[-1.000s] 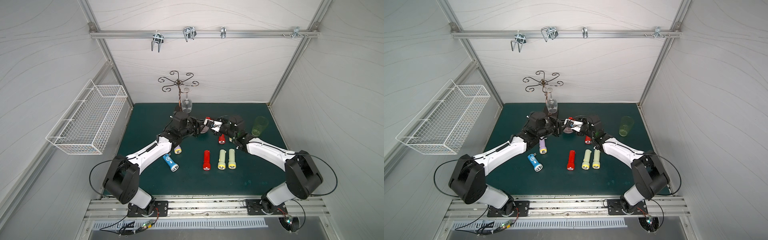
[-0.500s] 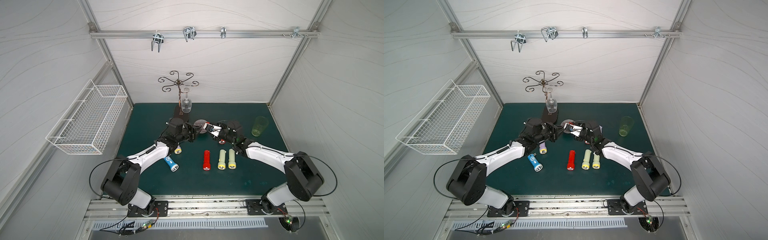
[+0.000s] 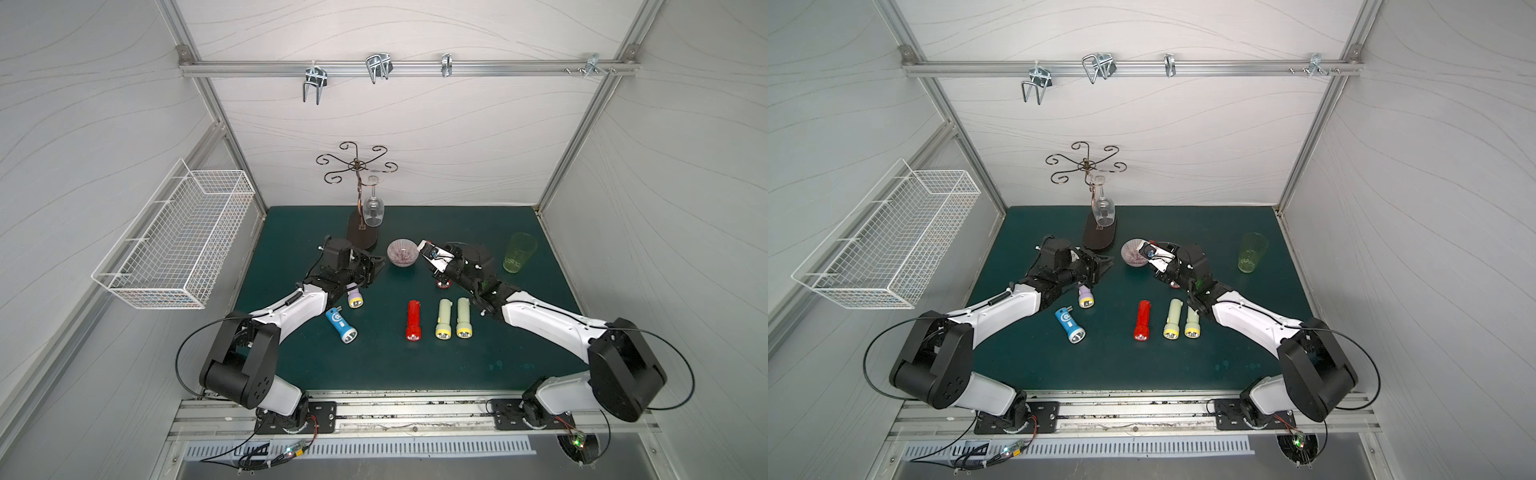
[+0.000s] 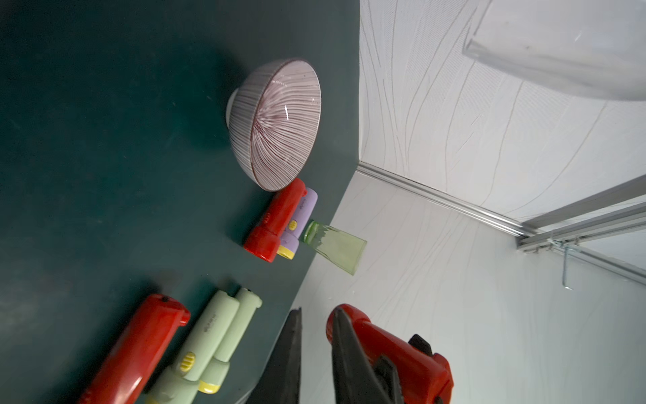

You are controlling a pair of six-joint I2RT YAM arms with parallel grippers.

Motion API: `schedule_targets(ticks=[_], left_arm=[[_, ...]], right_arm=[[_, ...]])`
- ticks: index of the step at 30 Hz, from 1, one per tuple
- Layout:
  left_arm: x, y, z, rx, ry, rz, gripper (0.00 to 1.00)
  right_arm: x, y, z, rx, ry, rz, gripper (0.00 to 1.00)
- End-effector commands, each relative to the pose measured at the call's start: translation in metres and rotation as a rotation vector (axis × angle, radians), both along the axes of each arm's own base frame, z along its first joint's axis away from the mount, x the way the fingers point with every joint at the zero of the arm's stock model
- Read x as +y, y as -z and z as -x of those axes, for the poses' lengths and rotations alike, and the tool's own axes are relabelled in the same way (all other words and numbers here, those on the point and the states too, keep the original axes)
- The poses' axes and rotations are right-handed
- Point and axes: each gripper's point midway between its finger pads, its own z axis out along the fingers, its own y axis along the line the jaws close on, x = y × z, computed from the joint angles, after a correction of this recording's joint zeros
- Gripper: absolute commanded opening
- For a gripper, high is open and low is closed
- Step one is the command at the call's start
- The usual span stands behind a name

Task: Close the plug at the bottom of the flashlight
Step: Place the flashlight at the center of the board.

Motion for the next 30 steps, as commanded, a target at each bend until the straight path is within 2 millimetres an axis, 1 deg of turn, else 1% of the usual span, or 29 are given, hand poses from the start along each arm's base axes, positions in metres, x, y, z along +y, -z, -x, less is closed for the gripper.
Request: schedule_targets(ticks=[1, 4, 7, 9, 12, 16, 18, 20, 23, 26, 28, 30], left_arm=[[0.008, -0.021, -0.006, -0.144, 0.073, -0.123, 0.2], [0.017, -0.024, -0.007, -0.215, 0.131, -0.27, 0.21], [0.03, -0.027, -0.007, -0.289, 0.189, -0.47, 0.23], [0.038, -0.03, -0.003, -0.318, 0.205, -0.558, 0.25], [0.053, -0.045, -0.002, -0.38, 0.183, -0.673, 0.3], [0.069, -0.06, -0.001, -0.426, 0.15, -0.782, 0.44], [0.075, -0.063, 0.0, -0.435, 0.134, -0.813, 0.55], [0.077, -0.064, 0.0, -0.436, 0.124, -0.825, 0.65], [0.08, -0.063, -0.001, -0.427, 0.116, -0.835, 0.74], [0.085, -0.061, -0.001, -0.412, 0.102, -0.843, 0.84], [0.089, -0.061, -0.001, -0.403, 0.089, -0.849, 0.99], [0.093, -0.062, -0.001, -0.401, 0.075, -0.857, 0.99]], right_arm=[[-0.021, 0.002, 0.002, 0.089, 0.123, -0.039, 0.0], [-0.042, 0.011, -0.002, 0.156, 0.259, -0.045, 0.0], [-0.07, 0.019, -0.008, 0.27, 0.452, -0.073, 0.0], [-0.089, 0.031, -0.007, 0.39, 0.577, -0.101, 0.0], [-0.11, 0.053, 0.0, 0.547, 0.7, -0.092, 0.0], [-0.133, 0.083, 0.011, 0.71, 0.831, -0.048, 0.0], [-0.143, 0.098, 0.019, 0.803, 0.883, -0.038, 0.0], [-0.15, 0.109, 0.025, 0.878, 0.91, -0.051, 0.0], [-0.161, 0.122, 0.03, 0.98, 0.943, -0.114, 0.0], [-0.174, 0.131, 0.034, 1.04, 0.984, -0.16, 0.0], [-0.181, 0.139, 0.037, 1.085, 0.998, -0.179, 0.0], [-0.186, 0.15, 0.042, 1.137, 1.009, -0.198, 0.0]])
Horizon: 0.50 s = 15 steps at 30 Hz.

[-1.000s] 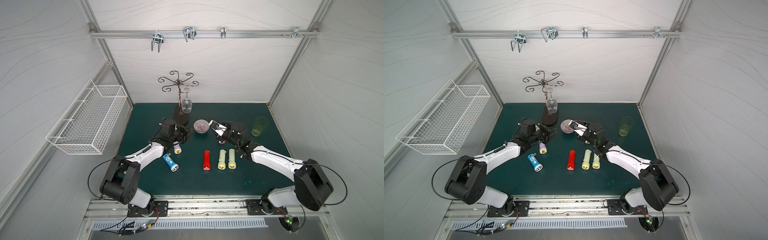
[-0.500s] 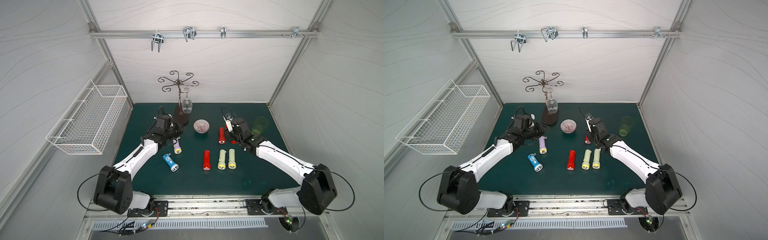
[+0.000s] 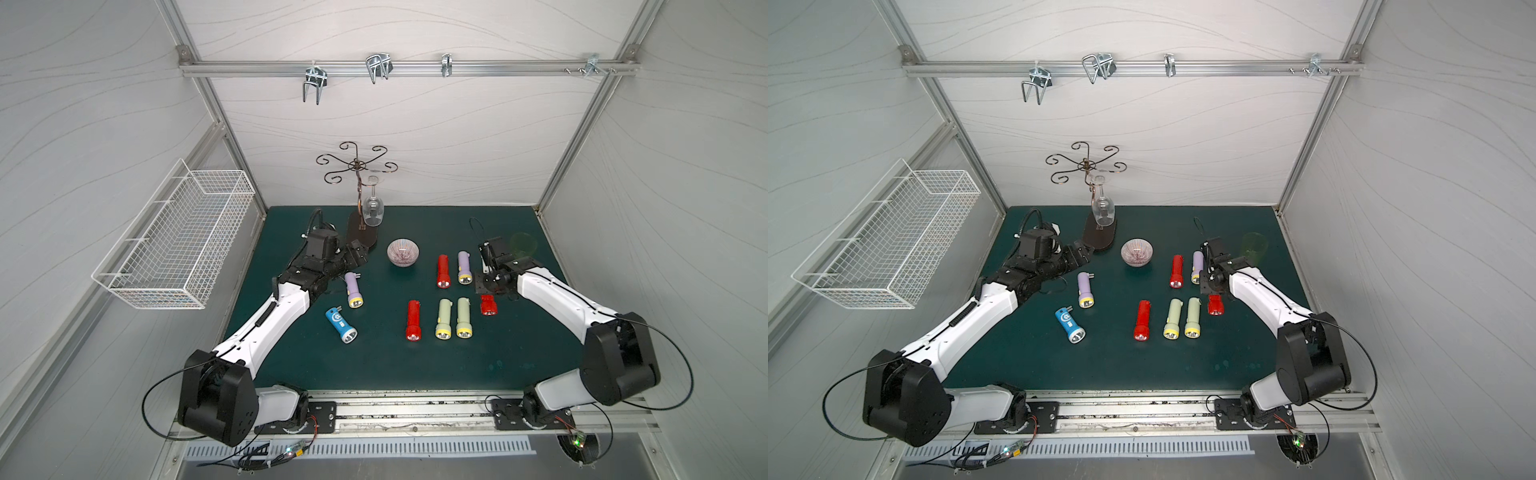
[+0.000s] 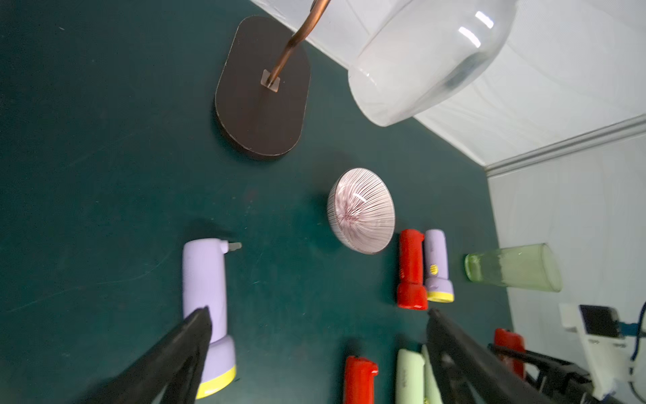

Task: Close the plug at the bottom of the flashlight
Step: Place the flashlight at the center of the board.

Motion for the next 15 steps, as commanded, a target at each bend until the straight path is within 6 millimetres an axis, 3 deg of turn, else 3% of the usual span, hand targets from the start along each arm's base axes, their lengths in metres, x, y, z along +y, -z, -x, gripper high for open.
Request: schedule_targets(ticks=[1, 8, 13, 15], left_arm=[[0.011, -0.025, -0.008, -0.073, -0.039, -0.021, 0.99], [0.024, -0.024, -0.01, -0.071, -0.088, 0.007, 0.99], [0.027, -0.025, -0.011, -0.07, -0.092, 0.029, 0.99], [0.027, -0.026, -0.011, -0.073, -0.091, 0.03, 0.99]], right_arm=[[-0.003, 0.018, 0.019, 0.106, 0.054, -0.087, 0.0], [-0.016, 0.051, 0.035, 0.185, 0.105, -0.067, 0.0], [-0.018, 0.059, 0.033, 0.212, 0.119, -0.054, 0.0], [-0.017, 0.062, 0.033, 0.231, 0.116, -0.052, 0.05]])
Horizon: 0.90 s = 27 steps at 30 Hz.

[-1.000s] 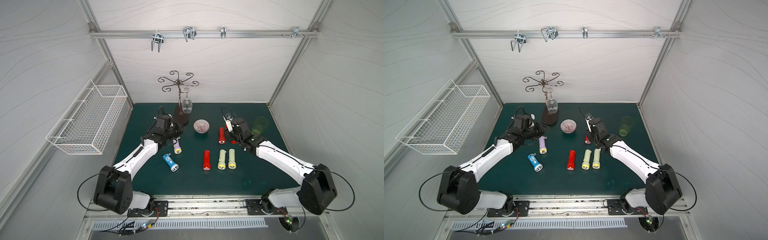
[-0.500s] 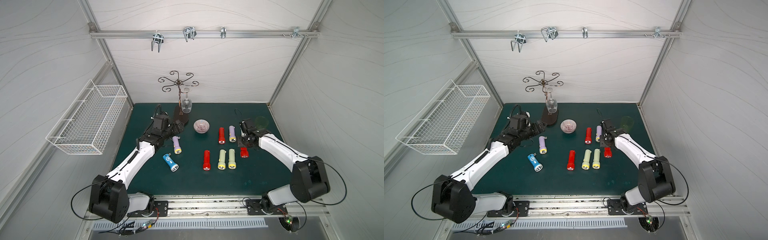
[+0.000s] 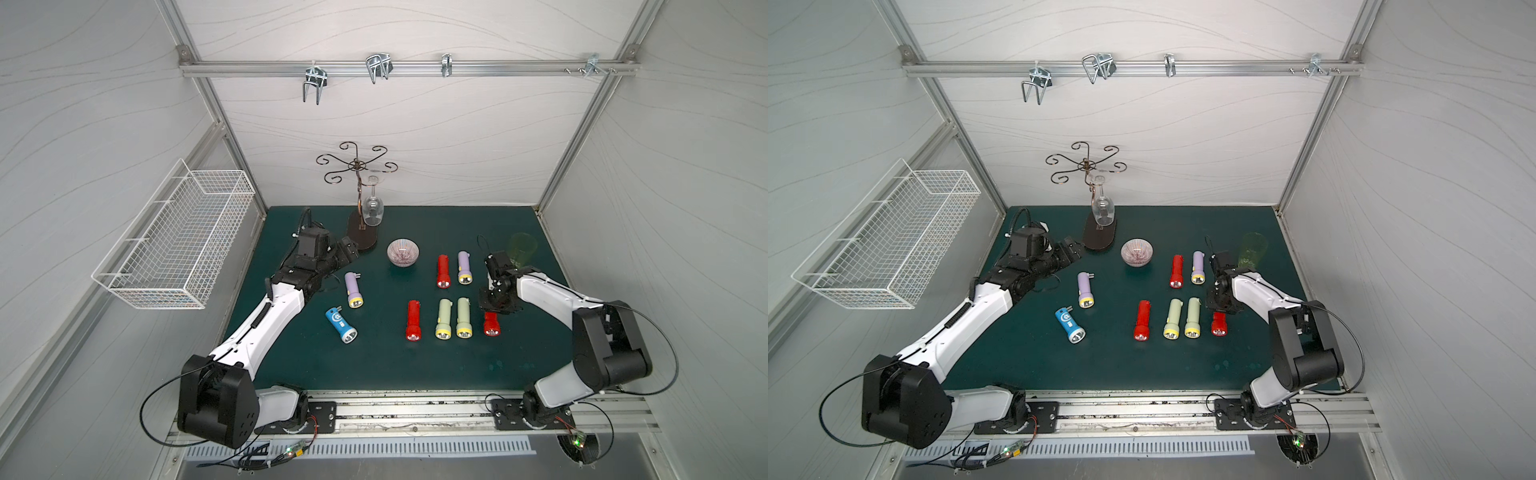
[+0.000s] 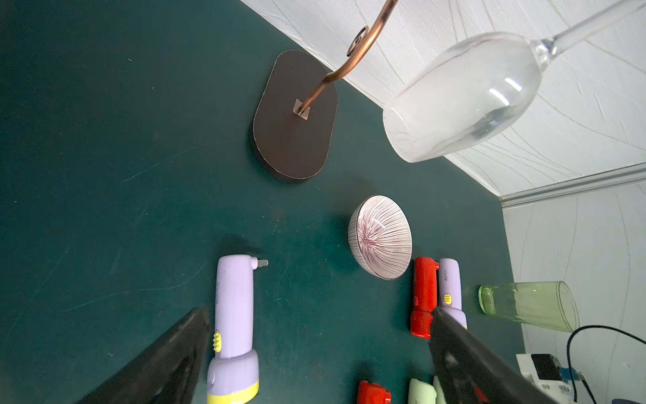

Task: Close the plug at the bottom of the flashlight
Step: Place the flashlight at the center of the board.

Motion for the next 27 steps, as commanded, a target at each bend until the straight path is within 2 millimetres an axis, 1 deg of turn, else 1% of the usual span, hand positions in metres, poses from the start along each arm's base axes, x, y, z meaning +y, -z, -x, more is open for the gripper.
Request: schedule_targets(ticks=[1, 8, 10, 14, 16, 18, 19, 20, 24, 27], left_arm=[[0.001, -0.021, -0.005, -0.064, -0.001, 0.019, 0.99], [0.003, -0.022, -0.005, -0.066, -0.009, 0.018, 0.99], [0.004, -0.022, -0.004, -0.066, -0.012, 0.014, 0.99], [0.005, -0.022, -0.004, -0.065, -0.018, 0.016, 0.99], [0.005, -0.022, -0.004, -0.064, -0.018, 0.016, 0.99], [0.006, -0.02, -0.004, -0.061, -0.022, 0.014, 0.99], [0.006, -0.021, -0.005, -0.062, -0.022, 0.014, 0.99], [0.006, -0.02, -0.005, -0.06, -0.021, 0.012, 0.99], [0.01, -0.011, -0.007, -0.043, -0.031, -0.013, 0.99], [0.012, -0.005, -0.008, -0.028, -0.033, -0.038, 0.99]], right_arm=[[0.001, 0.002, -0.003, 0.027, 0.017, -0.009, 0.08], [0.003, 0.014, -0.004, 0.094, 0.0, 0.006, 0.23], [0.003, 0.015, -0.004, 0.101, 0.001, 0.01, 0.29], [0.001, 0.013, -0.002, 0.099, 0.001, 0.016, 0.39], [0.001, 0.011, -0.002, 0.093, 0.002, 0.018, 0.41], [0.001, 0.01, -0.001, 0.088, 0.0, 0.017, 0.47], [0.002, 0.008, -0.002, 0.08, -0.001, 0.015, 0.54], [0.002, 0.006, -0.004, 0.071, 0.001, 0.014, 0.59], [0.008, -0.011, -0.013, 0.02, -0.004, -0.017, 0.62], [0.011, -0.031, -0.022, -0.038, -0.011, -0.014, 0.63]])
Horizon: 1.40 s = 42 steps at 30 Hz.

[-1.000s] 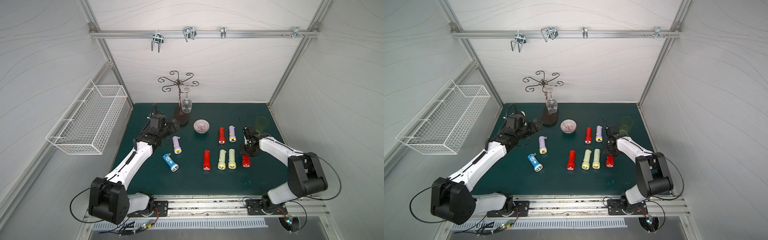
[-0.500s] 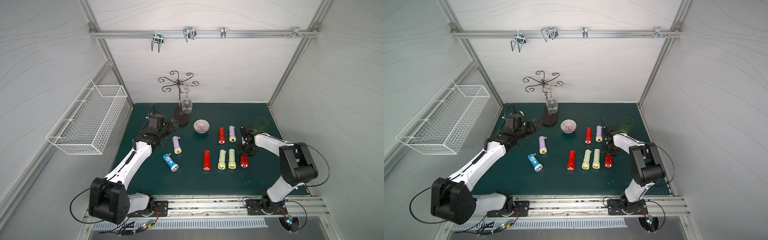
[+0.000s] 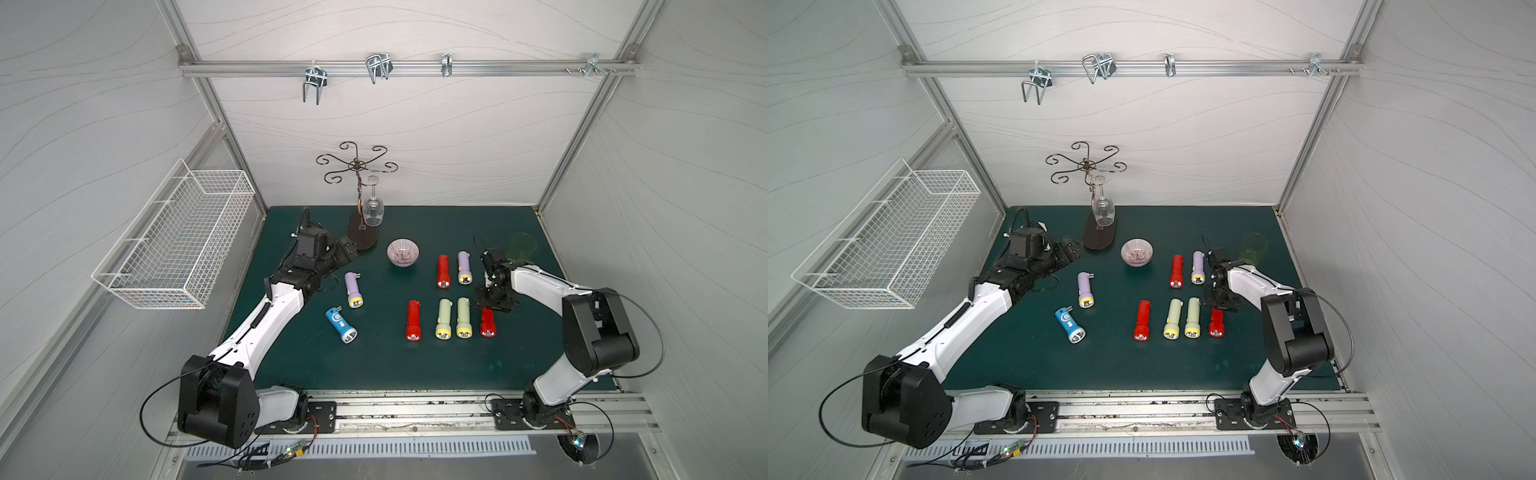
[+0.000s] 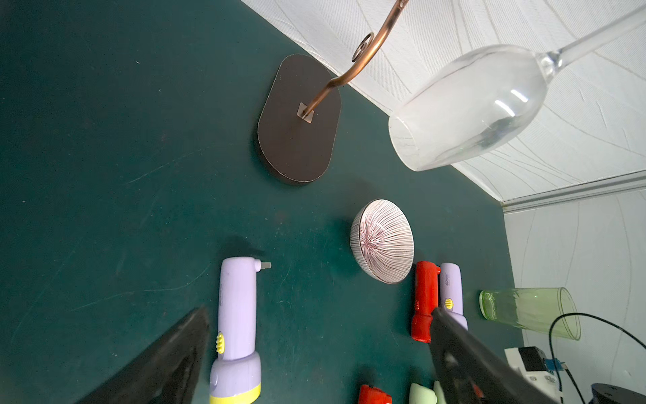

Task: Close the plug at the bottom of the flashlight
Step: Place the flashlight at the center of the board, then pick up the flashlight from the center of the board.

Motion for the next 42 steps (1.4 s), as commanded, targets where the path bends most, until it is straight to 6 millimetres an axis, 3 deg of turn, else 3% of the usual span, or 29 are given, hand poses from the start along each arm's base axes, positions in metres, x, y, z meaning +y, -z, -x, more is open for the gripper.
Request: schedule_targets(ticks=[1, 6, 10, 17, 21, 26, 31, 35, 42], left_arm=[[0.007, -0.005, -0.007, -0.026, -0.015, -0.045, 0.99], [0.017, 0.002, -0.01, -0.008, -0.022, -0.144, 0.99], [0.022, 0.019, -0.007, 0.054, -0.017, -0.195, 0.99], [0.007, 0.055, -0.001, 0.18, 0.045, -0.147, 0.95], [0.008, 0.073, -0.002, 0.273, 0.074, -0.212, 0.92], [0.008, 0.09, -0.003, 0.319, 0.098, -0.288, 0.9], [0.0, 0.107, -0.001, 0.388, 0.153, -0.361, 0.86], [-0.007, 0.12, 0.001, 0.423, 0.179, -0.4, 0.86], [-0.018, 0.137, -0.004, 0.479, 0.207, -0.414, 0.82]], right_arm=[[0.003, -0.037, -0.012, -0.093, -0.01, -0.006, 0.63], [0.008, -0.081, -0.025, -0.224, -0.02, -0.044, 0.65], [0.023, -0.122, -0.041, -0.37, -0.051, -0.128, 0.66], [0.056, -0.189, -0.067, -0.632, -0.129, -0.286, 0.69], [0.072, -0.219, -0.077, -0.721, -0.174, -0.378, 0.97], [0.087, -0.248, -0.079, -0.801, -0.189, -0.534, 0.99], [0.083, -0.264, -0.075, -0.851, -0.149, -0.654, 0.99], [0.082, -0.268, -0.07, -0.844, -0.185, -0.635, 0.99], [0.076, -0.255, -0.067, -0.815, -0.16, -0.589, 0.99]])
